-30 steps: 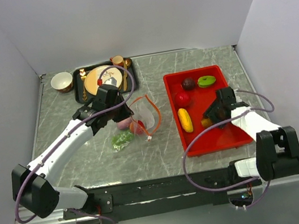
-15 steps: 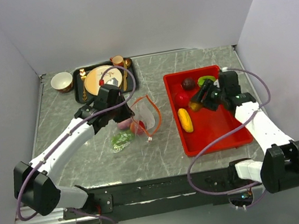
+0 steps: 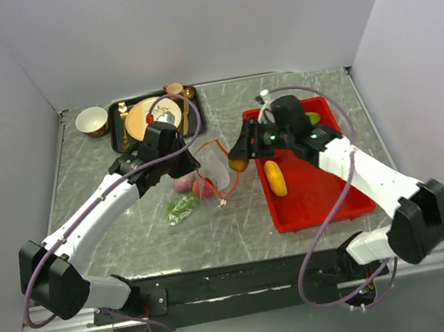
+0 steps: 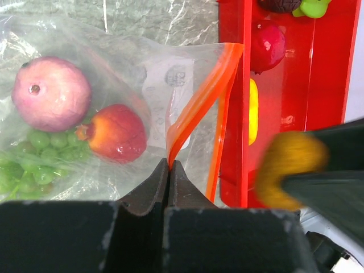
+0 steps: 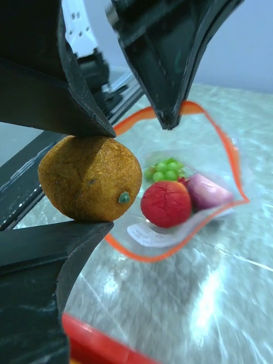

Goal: Place the food in the zip-top bag and seal the zipper
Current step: Place the fake fruit in the zipper food storage bag.

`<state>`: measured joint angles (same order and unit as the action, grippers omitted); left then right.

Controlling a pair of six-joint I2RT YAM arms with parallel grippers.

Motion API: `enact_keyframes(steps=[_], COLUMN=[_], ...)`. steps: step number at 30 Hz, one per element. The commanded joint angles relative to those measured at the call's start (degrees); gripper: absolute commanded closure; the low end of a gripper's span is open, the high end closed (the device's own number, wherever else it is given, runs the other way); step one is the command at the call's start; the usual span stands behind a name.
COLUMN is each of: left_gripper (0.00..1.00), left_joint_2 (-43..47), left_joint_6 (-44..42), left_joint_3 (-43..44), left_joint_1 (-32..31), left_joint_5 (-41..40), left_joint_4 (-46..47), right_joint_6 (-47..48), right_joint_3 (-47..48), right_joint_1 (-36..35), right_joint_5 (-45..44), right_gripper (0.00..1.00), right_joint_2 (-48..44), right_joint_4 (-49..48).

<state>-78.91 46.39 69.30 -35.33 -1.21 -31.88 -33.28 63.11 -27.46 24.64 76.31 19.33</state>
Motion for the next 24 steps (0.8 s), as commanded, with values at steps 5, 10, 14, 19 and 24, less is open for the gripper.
enact_keyframes(steps=[5,10,14,19,24], left_gripper=[0.99,0.99,0.99,0.99,0.99], left_joint_2=[1.48,2.97,4.91,7.37,7.72], left_joint_6=[0.63,0.37,-0.16,0.54,0.19], left_joint_3=[2.60,1.98,2.25,1.28,1.28], left_joint_1=[-0.18,-0.18,-0.18,-0.18,-0.09], left_joint_5=[0.43,0.25,-2.47,-3.71,-4.58], left_joint_4=[1.03,0.68,-1.61,-1.70,-2.22], right_joint_6=[4.10,5.85,7.35,7.17,5.34], right_joint_3=[8.77,12.82,16.95,17.57,15.38], right_joint_1=[-8.04,-10.15,-12.17,-12.53,-11.74], right_joint_5=[-4.67,-7.50,-10.66,-14.18,-18.31], right_gripper=[0.70,0.69,0.54,0.16,0.00], right_joint_2=[8.23,12.71,15.62,16.06,12.03], right_joint_4=[3.24,5.80,9.14,10.02,9.41])
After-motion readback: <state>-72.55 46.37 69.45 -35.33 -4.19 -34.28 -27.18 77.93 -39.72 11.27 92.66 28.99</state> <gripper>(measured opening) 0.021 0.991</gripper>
